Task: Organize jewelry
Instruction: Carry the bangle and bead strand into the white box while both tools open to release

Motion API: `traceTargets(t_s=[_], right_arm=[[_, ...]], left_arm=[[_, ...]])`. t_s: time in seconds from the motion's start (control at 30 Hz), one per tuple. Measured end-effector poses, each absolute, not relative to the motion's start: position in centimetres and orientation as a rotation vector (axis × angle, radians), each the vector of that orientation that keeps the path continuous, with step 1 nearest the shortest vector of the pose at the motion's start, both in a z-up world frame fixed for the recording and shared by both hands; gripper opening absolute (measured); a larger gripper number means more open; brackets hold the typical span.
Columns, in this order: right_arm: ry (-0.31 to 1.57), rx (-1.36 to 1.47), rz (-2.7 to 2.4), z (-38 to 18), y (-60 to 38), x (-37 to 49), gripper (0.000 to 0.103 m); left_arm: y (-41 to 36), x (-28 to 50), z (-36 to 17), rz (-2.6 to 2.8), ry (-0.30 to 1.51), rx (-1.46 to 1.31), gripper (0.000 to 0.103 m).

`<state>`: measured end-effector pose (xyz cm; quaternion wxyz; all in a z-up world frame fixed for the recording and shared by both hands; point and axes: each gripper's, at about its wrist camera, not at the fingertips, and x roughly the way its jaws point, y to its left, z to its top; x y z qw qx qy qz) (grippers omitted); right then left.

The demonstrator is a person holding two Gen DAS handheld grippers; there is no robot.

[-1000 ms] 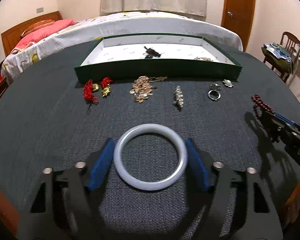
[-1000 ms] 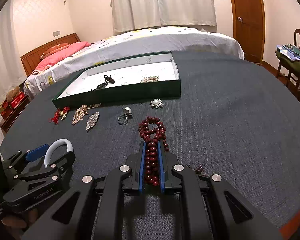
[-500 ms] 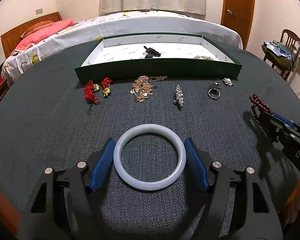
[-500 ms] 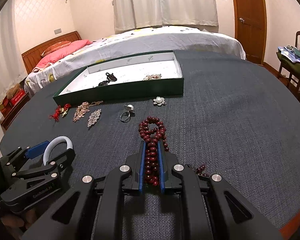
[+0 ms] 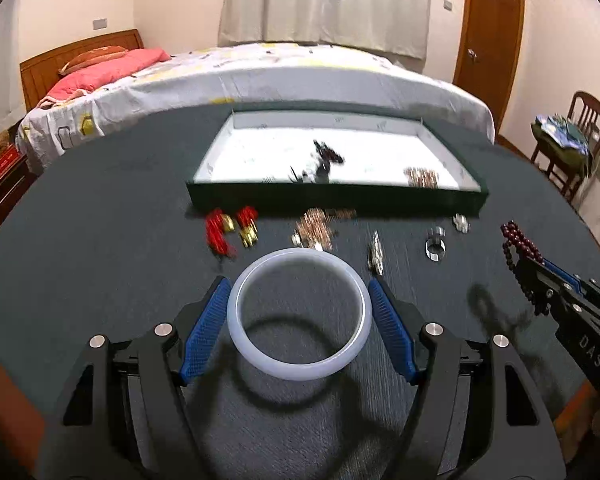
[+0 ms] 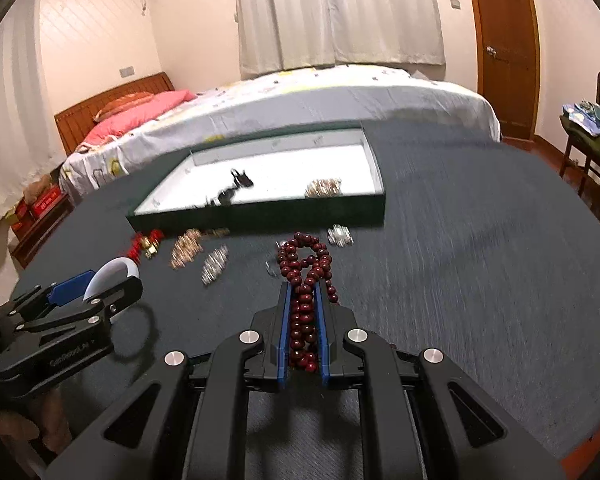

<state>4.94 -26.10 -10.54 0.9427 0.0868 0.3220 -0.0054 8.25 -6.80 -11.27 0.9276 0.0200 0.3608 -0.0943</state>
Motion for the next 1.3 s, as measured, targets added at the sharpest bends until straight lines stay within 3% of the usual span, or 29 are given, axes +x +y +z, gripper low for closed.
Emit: traceTargets(t_s=[0.6, 0.97, 1.3], right_arm=[[0.511, 0.135, 0.058, -4.6, -23.7, 16.0, 0.012], [0.68, 0.156, 0.067, -10.9, -22.9, 23.3, 0.012], [0.811, 0.154, 0.059, -13.9, -22.7, 25.6, 0.012]], left_arm=[[-5.8, 18.9, -4.6, -0.15, 0.572, -0.005, 0.069], [-6.3, 27.2, -10.7, -0.137, 0.736, -0.006, 0.069], [-7.0, 28.8, -13.8, -0.163, 0.818, 0.029, 0.069]])
